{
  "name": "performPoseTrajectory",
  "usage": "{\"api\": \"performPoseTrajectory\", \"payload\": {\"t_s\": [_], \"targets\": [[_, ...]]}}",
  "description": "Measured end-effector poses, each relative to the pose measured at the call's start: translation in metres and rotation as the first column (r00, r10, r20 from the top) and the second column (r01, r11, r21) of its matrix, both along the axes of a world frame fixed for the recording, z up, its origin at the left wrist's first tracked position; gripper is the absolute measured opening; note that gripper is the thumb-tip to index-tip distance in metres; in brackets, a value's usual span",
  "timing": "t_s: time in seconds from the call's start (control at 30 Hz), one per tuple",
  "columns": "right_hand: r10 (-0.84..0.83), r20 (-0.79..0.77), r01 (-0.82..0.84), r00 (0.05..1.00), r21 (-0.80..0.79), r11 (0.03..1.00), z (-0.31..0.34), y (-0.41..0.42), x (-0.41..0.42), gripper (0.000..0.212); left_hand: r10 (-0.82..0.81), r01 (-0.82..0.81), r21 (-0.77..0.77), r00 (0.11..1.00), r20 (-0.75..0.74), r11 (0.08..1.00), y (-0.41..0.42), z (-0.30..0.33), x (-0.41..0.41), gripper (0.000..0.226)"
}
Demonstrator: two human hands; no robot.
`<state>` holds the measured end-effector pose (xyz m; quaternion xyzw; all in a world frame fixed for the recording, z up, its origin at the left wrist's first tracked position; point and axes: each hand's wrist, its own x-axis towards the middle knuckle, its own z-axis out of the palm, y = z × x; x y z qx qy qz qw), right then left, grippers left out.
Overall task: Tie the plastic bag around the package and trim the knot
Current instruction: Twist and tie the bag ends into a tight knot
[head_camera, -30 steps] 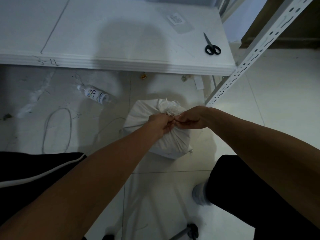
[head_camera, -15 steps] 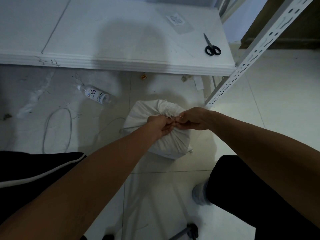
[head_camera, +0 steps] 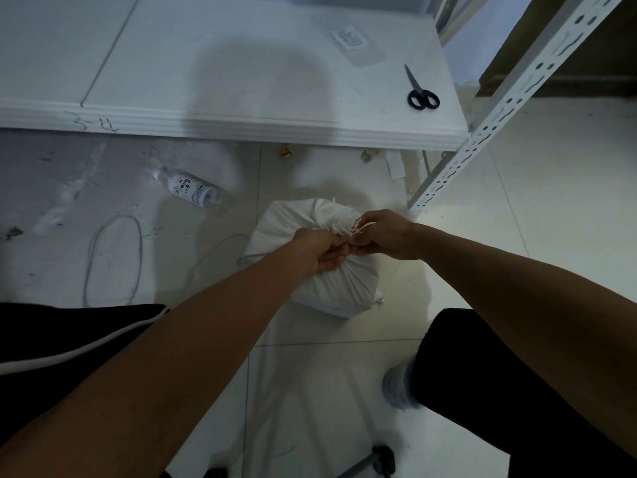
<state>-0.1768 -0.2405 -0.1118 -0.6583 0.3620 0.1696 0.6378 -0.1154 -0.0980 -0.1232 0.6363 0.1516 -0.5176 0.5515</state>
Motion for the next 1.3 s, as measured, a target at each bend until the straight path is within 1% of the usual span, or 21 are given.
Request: {"api": "performPoseTrajectory", "payload": {"t_s": [0.2, 0.3, 0.4, 0.47, 0.53, 0.63, 0.7, 0.77, 0.9, 1.03, 1.2, 1.3], "targets": [[0.011, -0.021, -0.013, 1.000, -0.108, 0.994, 0.001, 0.005, 0.005, 0.020, -0.014, 0.014, 0.000, 1.000, 0.013, 1.000, 0.002, -0.001, 0.000, 0.010], [0.004, -0.008, -0.005, 1.000, -0.119, 0.993, 0.000, 0.006, 0.006, 0.023, -0.041, 0.041, -0.015, 0.999, 0.013, 0.999, 0.004, 0.001, 0.001, 0.012], [0.027, -0.025, -0.029, 0.999, -0.112, 0.993, 0.001, 0.007, 0.004, 0.024, -0.075, 0.075, 0.002, 0.994, 0.085, 0.997, 0.004, 0.001, 0.001, 0.009], [0.046, -0.044, -0.051, 0.998, -0.112, 0.992, 0.002, 0.007, 0.004, 0.027, -0.081, 0.077, 0.029, 0.986, 0.149, 0.997, 0.003, 0.001, 0.001, 0.016], [0.057, -0.048, -0.062, 0.997, -0.106, 0.992, 0.002, 0.006, 0.004, 0.033, -0.086, 0.081, 0.034, 0.980, 0.181, 0.996, 0.002, 0.001, -0.001, 0.018], [0.104, -0.045, -0.108, 0.994, -0.115, 0.987, 0.004, 0.006, 0.005, 0.025, -0.110, 0.104, 0.038, 0.973, 0.205, 0.994, 0.001, 0.001, -0.001, 0.016], [0.100, -0.044, -0.105, 0.994, -0.133, 0.986, 0.004, 0.007, 0.005, 0.027, -0.107, 0.099, 0.049, 0.969, 0.222, 0.994, 0.002, 0.000, 0.000, 0.016], [0.091, -0.028, -0.094, 0.995, -0.186, 0.978, 0.006, 0.010, 0.005, 0.022, -0.090, 0.080, 0.053, 0.968, 0.233, 0.995, 0.002, 0.000, -0.001, 0.018], [0.129, 0.004, -0.122, 0.992, -0.295, 0.948, 0.003, 0.013, 0.006, 0.029, -0.084, 0.069, 0.068, 0.965, 0.249, 0.995, 0.000, -0.001, -0.003, 0.020], [0.168, -0.026, -0.165, 0.985, -0.381, 0.910, -0.001, 0.010, 0.008, 0.029, -0.094, 0.079, 0.073, 0.967, 0.238, 0.994, 0.001, 0.000, 0.000, 0.017], [0.191, -0.081, -0.207, 0.978, -0.467, 0.860, -0.003, -0.004, 0.004, 0.038, -0.083, 0.076, 0.042, 0.977, 0.197, 0.996, 0.000, 0.000, 0.002, 0.015], [0.246, -0.091, -0.258, 0.965, -0.501, 0.826, -0.004, -0.004, 0.000, 0.028, -0.049, 0.041, 0.042, 0.982, 0.183, 0.998, 0.001, -0.002, 0.004, 0.017]]}}
